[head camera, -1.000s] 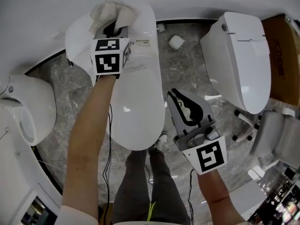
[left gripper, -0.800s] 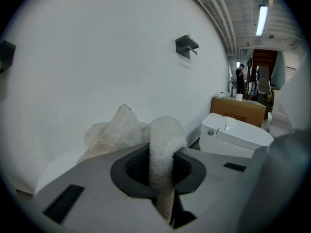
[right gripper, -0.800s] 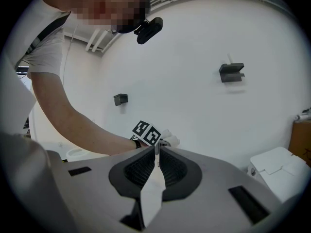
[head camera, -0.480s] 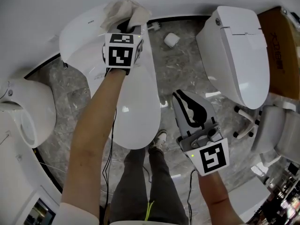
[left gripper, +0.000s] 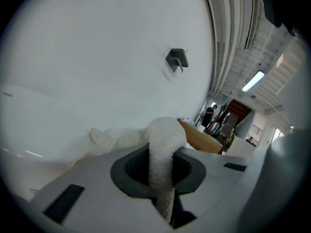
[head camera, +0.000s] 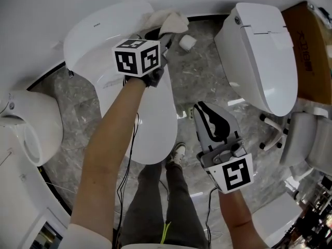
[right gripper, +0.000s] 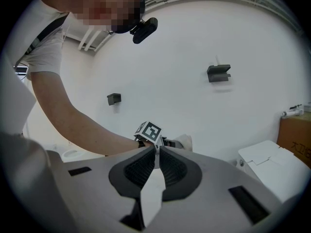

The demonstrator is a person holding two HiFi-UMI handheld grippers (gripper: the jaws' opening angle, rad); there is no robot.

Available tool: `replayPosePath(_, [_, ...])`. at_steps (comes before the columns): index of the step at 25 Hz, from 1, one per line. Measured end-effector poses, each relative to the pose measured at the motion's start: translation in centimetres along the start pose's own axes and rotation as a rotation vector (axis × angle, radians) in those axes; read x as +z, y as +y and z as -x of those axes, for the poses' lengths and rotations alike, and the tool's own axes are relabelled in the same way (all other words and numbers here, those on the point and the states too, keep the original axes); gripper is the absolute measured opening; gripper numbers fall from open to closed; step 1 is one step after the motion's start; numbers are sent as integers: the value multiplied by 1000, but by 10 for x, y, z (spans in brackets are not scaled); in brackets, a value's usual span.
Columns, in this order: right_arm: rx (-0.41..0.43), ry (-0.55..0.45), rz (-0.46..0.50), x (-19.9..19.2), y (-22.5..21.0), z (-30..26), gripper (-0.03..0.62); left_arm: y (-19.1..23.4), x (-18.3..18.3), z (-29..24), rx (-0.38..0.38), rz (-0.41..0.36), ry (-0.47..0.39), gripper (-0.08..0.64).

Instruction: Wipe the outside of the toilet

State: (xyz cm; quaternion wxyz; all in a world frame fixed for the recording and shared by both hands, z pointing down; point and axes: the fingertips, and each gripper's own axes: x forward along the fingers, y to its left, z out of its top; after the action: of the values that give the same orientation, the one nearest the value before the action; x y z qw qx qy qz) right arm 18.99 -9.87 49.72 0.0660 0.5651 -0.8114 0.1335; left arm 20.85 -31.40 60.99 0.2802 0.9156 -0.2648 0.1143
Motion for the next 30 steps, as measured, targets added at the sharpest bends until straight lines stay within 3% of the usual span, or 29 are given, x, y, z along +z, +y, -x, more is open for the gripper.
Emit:
replayPosePath(7, [52, 19, 28, -1, 25, -3, 52, -31, 28, 20, -163, 150, -151, 58])
replayPosePath(14, [71, 26, 37, 7, 42, -4, 52, -35, 53, 83, -159, 192, -293, 58])
replayPosePath(23, [106, 37, 24, 24, 80, -8, 52, 0, 65, 210, 49, 167, -468, 58])
replayPosePath(30, [174, 33, 46, 39, 127, -25, 52, 46, 55, 332, 334, 100, -578, 58])
